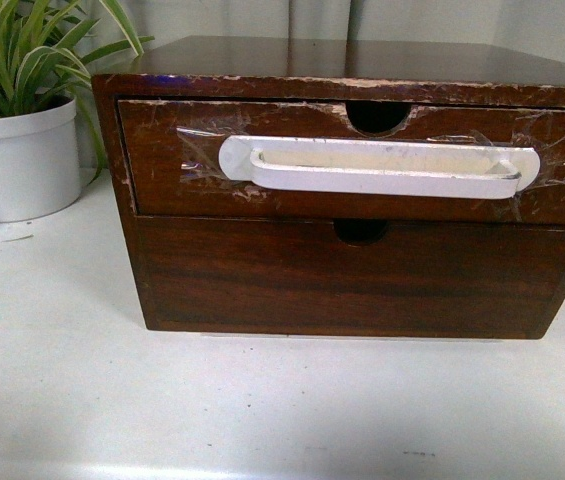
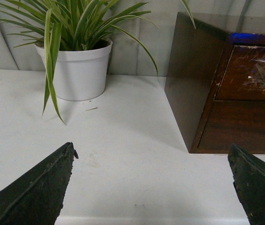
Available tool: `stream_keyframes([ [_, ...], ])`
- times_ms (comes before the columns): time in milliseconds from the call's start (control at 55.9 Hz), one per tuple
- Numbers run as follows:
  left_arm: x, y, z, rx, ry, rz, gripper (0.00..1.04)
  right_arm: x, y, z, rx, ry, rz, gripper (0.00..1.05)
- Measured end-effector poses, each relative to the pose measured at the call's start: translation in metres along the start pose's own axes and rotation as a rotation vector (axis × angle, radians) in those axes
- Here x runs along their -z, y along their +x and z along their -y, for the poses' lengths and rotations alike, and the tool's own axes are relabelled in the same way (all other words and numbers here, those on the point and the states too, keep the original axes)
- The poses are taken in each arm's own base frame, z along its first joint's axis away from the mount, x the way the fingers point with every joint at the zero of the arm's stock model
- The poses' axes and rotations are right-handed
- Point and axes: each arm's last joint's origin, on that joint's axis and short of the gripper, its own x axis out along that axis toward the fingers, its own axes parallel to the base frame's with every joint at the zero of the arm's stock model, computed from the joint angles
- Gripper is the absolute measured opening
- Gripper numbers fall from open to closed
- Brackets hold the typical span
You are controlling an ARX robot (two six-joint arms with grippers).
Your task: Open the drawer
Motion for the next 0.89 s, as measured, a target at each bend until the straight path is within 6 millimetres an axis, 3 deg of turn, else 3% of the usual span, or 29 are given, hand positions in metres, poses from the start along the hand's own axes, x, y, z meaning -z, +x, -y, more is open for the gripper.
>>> stream_keyframes([
  [894,0.0,0.0,0.0,0.0,0.0,0.0,0.98,0.0,0.0,0.0,0.0,0.0,0.0,0.96],
])
